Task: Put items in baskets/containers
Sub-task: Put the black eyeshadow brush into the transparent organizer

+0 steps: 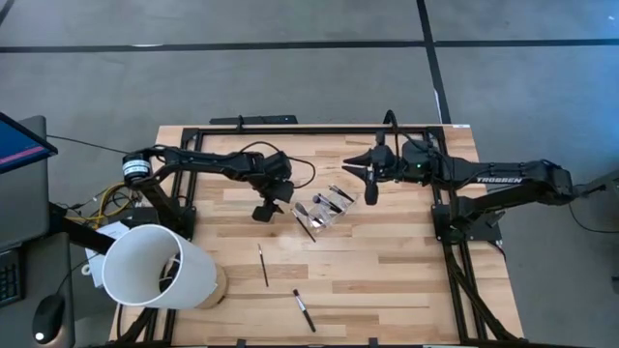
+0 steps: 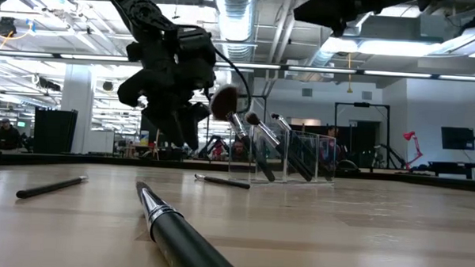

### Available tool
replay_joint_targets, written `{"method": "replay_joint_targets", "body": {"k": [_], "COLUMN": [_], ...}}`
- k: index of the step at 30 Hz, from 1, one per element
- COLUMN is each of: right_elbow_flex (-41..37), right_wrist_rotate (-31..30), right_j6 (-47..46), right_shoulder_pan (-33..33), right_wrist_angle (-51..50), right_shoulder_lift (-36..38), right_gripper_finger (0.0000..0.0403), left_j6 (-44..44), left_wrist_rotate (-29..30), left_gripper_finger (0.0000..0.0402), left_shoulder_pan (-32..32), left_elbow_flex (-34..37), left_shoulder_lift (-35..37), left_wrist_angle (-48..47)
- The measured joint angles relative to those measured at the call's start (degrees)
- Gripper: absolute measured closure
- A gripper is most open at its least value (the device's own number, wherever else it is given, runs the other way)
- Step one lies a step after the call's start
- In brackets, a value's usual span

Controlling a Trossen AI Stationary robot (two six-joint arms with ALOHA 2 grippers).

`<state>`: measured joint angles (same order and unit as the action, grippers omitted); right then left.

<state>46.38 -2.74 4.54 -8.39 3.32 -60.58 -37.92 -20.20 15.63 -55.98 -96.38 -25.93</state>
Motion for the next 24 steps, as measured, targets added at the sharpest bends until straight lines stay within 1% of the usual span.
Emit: {"method": "replay_joint_targets", "body": {"k": [3,8,14,24], "right_elbow_flex": [0.0,0.0,0.0,0.0], "right_wrist_rotate": [-3.1,-5.7,-8.2,-8.3], "right_j6": [-1.4,-2.7,-2.8,-3.1], "right_shoulder_pan": [1.3,3.9,6.4,8.1], "right_wrist_angle": [0.4,0.2,0.5,0.6], "right_shoulder_lift": [-0.6,-0.6,-0.7,-0.7], "right_gripper_finger": [0.0337,0.0337,0.0337,0.0337], "left_j6": [0.0,-0.4,-0.9,-0.7], "left_wrist_rotate": [0.0,0.8,6.9,4.2], "left_gripper_finger": [0.0216,0.0216,0.0216,0.0216], "left_shoulder_pan": [0.3,0.1,0.2,-0.4], "left_elbow_flex": [-0.7,-0.6,-0.6,-0.5], "left_shoulder_lift": [-0.9,-0.4,0.9,1.4], "left_wrist_angle": [-2.0,-2.7,-2.8,-1.8]}}
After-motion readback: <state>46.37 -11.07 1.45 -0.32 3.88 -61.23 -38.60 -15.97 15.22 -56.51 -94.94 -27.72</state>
